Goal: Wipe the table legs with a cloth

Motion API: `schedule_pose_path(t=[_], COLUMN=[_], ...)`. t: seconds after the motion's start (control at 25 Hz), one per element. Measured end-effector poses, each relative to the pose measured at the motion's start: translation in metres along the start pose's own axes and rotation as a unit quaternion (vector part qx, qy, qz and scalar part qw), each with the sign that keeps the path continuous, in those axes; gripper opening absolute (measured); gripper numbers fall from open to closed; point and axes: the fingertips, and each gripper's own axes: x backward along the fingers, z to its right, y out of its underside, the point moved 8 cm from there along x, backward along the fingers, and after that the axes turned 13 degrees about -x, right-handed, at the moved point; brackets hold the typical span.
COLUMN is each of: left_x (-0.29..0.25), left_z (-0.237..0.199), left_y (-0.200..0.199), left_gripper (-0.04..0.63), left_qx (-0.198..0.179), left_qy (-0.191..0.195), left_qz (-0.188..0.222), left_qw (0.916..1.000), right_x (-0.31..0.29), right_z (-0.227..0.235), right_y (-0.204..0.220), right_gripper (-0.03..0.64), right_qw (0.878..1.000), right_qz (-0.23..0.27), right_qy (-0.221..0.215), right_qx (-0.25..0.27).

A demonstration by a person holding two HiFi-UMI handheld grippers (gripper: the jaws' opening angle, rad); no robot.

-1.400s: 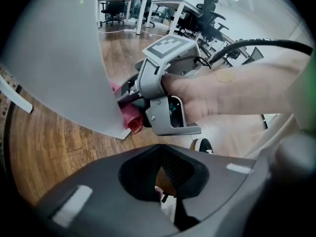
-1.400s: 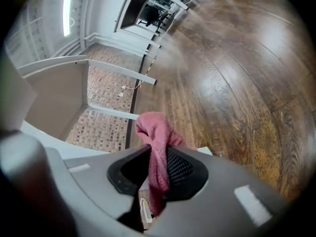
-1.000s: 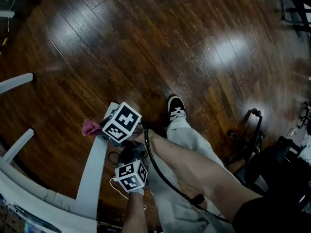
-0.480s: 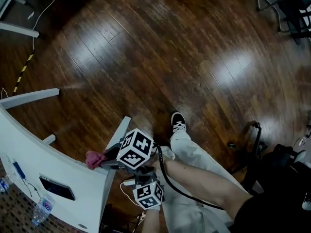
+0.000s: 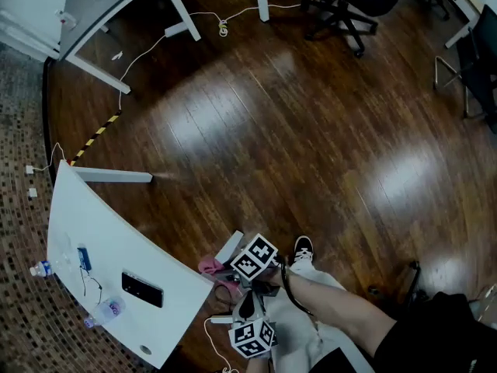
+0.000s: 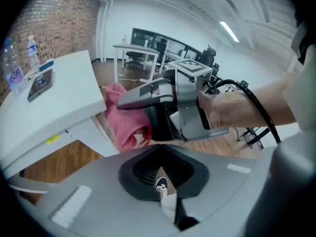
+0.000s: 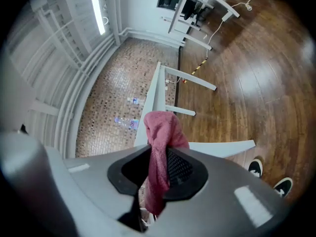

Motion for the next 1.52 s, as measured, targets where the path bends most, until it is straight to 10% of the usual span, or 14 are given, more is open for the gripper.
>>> schedule_pose_path(t=[0.16,0.32,0.48,0.72,1.04,1.52], left_x=[0.017,0.022,0.020,0.007,-0.010,-0.041], left_z=[-0.014,-0.034,-0.059,-0.111,-0.129,-0.253], left_y=[-0.026,-0.056,-0.074,-0.106,-0.131,-0.225], left_gripper=[0.002,0.002,0.002,0.002,0.002,0.002], left_qx=[0.037,0.072,0.104,0.148,0.236,0.295], left_qy=[-0.048,-0.081,-0.090,-0.090,-0.046,-0.101], left_qz=[0.001,0.022,0.013,-0.032,-0.061,-0.074], left_qw=[0.9982,0.9939,0.9903,0.9844,0.9687,0.9474], right_x=[0.003,-0.015,-0.029,-0.067,-0.118,-0.220], right_z=[-0.015,-0.038,-0.051,-0.061,-0.074,-0.107], right_y=[-0.017,-0.023,-0.028,-0.053,-0.106,-0.250], right_gripper=[0.060,0.060,0.060,0.060,0.060,0.060], right_qw=[0.988,0.908,0.824,0.759,0.715,0.690], right_qz=[-0.059,-0.234,-0.365,-0.437,-0.491,-0.508], right_qy=[0.114,0.198,0.220,0.204,0.174,0.177], right_qx=[0.082,0.285,0.373,0.437,0.467,0.484])
